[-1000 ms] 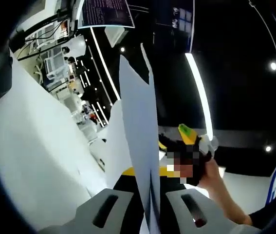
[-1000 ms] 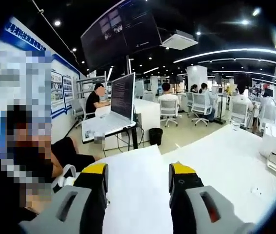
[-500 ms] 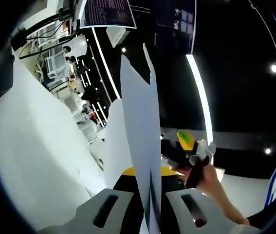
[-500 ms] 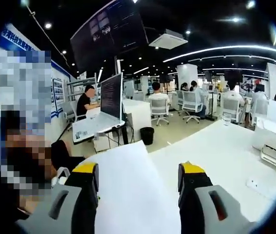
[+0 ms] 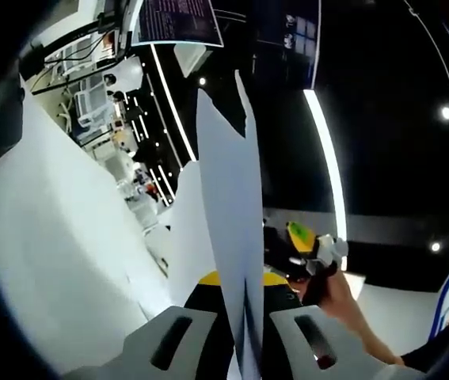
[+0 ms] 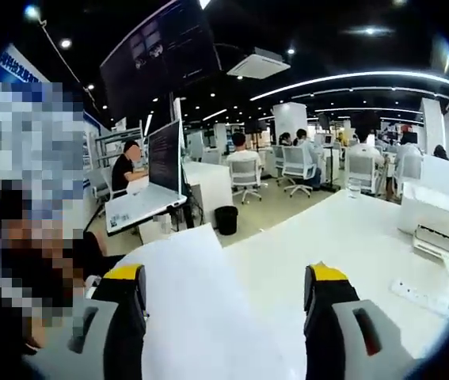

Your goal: Organize the stack of printing papers by aligning and flattening the scattered papers on the table

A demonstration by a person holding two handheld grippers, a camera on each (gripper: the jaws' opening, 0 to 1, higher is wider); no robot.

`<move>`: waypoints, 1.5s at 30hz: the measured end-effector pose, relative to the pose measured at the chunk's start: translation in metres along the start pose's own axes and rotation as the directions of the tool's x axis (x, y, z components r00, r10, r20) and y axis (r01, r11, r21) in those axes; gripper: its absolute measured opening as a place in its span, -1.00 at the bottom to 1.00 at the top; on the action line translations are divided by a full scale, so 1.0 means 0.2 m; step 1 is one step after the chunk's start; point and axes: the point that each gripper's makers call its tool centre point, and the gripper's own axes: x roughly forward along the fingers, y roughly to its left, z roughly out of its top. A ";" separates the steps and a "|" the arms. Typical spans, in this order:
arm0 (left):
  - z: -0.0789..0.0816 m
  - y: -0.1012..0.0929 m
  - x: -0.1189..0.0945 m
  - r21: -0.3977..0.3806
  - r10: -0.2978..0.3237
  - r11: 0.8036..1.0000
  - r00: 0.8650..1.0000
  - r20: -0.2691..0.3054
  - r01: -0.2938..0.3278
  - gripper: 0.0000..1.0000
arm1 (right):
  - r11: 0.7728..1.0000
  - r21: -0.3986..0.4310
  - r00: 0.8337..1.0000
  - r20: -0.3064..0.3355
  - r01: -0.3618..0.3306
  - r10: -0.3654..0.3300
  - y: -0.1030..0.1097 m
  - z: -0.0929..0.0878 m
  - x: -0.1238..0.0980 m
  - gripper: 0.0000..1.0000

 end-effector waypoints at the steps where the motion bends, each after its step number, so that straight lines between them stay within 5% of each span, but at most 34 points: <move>1: 0.00 0.00 0.00 -0.001 0.000 1.000 1.000 0.000 0.000 -0.88 | 1.000 -0.002 1.000 0.005 0.005 -0.005 0.00 0.00 0.00 0.60; 45: 0.01 0.01 -0.01 -0.018 0.005 1.000 1.000 0.006 -0.005 -0.88 | 0.996 0.078 0.998 0.047 0.037 -0.040 -0.14 -0.10 -0.20 0.80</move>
